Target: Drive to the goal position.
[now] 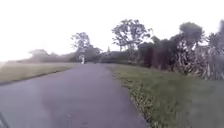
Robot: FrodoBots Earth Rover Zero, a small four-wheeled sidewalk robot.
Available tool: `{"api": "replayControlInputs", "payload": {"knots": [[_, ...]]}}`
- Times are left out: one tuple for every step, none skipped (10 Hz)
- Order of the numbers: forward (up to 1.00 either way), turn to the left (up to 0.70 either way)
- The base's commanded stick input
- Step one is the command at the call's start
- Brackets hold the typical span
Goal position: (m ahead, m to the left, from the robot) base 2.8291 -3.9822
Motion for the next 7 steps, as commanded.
{"api": "replayControlInputs", "payload": {"knots": [[0.7, 0.14], [0.7, 0.05], [0.7, 0.02], [0.7, 0.0], [0.7, 0.0], [0.7, 0.0], [0.7, 0.0]]}}
